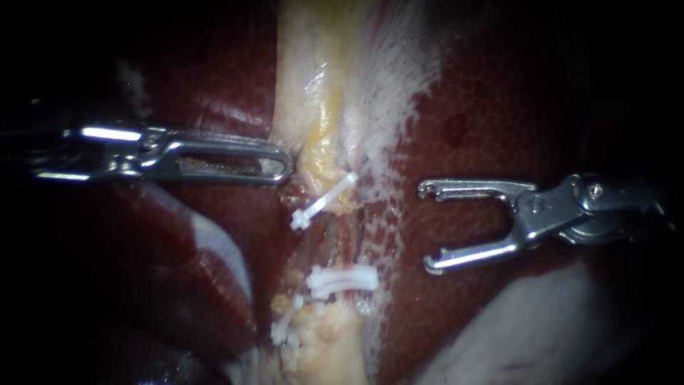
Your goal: Going back second clip right tube
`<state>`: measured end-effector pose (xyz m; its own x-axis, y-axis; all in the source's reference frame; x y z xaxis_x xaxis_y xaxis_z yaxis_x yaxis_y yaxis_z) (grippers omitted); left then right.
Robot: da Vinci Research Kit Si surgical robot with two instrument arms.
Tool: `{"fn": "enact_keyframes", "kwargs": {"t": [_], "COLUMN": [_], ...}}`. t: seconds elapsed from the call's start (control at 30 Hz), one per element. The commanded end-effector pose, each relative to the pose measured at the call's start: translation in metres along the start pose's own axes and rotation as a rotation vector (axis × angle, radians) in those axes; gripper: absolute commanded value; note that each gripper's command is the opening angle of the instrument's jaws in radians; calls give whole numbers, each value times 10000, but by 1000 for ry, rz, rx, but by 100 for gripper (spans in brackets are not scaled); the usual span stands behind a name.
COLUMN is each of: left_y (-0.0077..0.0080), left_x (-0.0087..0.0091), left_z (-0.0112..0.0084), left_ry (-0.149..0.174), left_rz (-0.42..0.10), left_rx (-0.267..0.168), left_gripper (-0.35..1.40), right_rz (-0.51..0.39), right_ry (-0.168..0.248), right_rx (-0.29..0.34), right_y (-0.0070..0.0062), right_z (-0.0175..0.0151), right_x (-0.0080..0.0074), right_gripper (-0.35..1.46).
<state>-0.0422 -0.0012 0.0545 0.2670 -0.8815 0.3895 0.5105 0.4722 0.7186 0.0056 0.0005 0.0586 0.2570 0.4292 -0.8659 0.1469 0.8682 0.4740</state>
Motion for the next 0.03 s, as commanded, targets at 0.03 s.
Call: {"fn": "enact_keyframes", "kwargs": {"t": [0.03], "left_y": [0], "left_x": [0], "left_z": [0], "left_ry": [0], "left_rz": [0], "left_rx": [0], "left_gripper": [-35], "right_rz": [0], "right_ry": [0], "right_rx": [0], "right_y": [0], "right_z": [0], "right_x": [0], "right_gripper": [60]}}
